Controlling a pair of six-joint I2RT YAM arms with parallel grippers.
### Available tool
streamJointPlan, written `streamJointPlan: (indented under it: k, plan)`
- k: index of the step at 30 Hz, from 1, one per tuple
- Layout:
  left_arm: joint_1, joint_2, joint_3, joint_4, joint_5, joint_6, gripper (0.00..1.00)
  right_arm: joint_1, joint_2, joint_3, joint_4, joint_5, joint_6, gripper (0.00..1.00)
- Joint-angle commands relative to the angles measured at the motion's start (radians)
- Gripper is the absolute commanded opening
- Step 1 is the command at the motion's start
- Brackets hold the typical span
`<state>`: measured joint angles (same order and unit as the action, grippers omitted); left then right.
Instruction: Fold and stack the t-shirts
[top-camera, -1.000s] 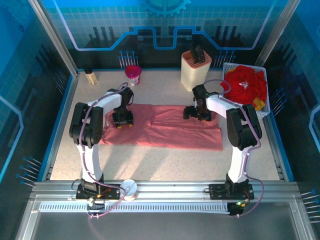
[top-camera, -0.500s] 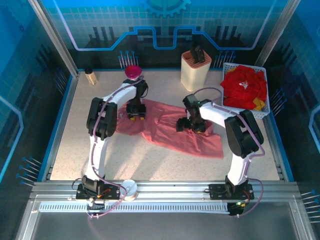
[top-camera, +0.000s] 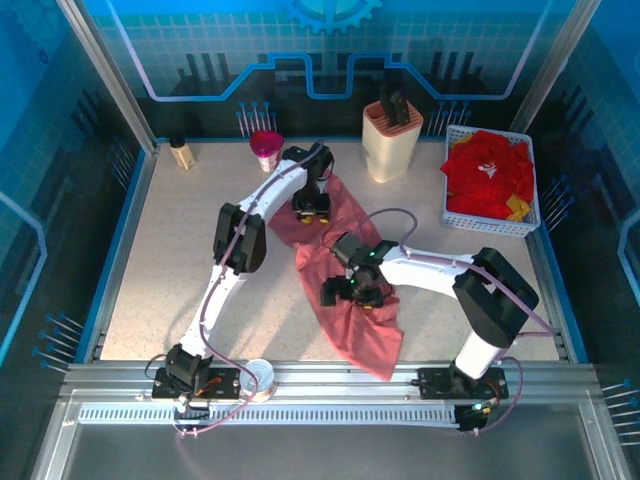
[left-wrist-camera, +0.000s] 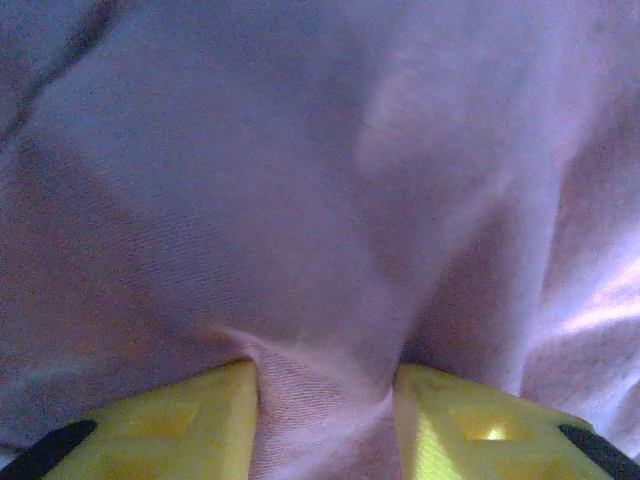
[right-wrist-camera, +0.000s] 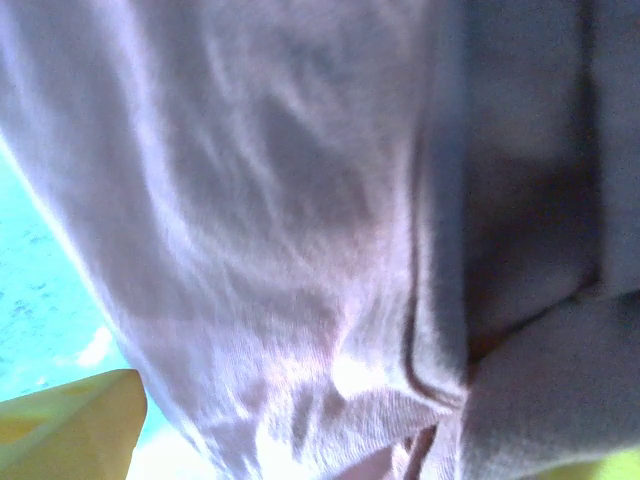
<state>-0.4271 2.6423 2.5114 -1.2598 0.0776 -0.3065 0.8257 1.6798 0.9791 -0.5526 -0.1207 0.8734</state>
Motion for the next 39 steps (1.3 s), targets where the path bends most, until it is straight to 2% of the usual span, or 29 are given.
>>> streamJointPlan:
  k: [1, 5, 9, 15, 18, 23, 28, 33, 39]
  plan:
    - [-0.010, 0.041, 0.079, -0.066, 0.049, 0.023, 0.41, 0.055, 0.008, 0.007, 0.018, -0.007, 0.110, 0.95]
    - [-0.012, 0.013, 0.065, -0.039, 0.045, 0.051, 0.43, 0.047, -0.041, 0.041, -0.056, 0.074, 0.072, 0.96]
    - [-0.002, -0.073, 0.055, -0.059, -0.021, 0.088, 0.56, 0.016, -0.074, 0.183, -0.195, 0.190, -0.042, 0.97]
    - [0.026, -0.355, -0.094, 0.008, -0.024, 0.071, 0.61, -0.007, -0.024, 0.412, -0.320, 0.377, -0.229, 0.98]
    - [0.040, -0.503, -0.270, 0.054, -0.061, 0.027, 0.61, -0.031, 0.025, 0.489, -0.304, 0.420, -0.301, 0.98]
    - [0.072, -0.823, -0.800, 0.294, -0.047, -0.075, 0.61, -0.081, 0.128, 0.612, -0.287, 0.485, -0.347, 0.97]
    - [0.091, -1.087, -1.178, 0.408, -0.046, -0.141, 0.61, -0.144, 0.241, 0.677, -0.232, 0.395, -0.399, 0.97]
    - [0.091, -1.311, -1.383, 0.394, -0.071, -0.189, 0.61, -0.174, 0.404, 0.798, -0.253, 0.354, -0.442, 0.94]
    - [0.091, -1.499, -1.538, 0.418, -0.023, -0.265, 0.61, -0.176, 0.611, 0.980, -0.303, 0.322, -0.466, 0.91]
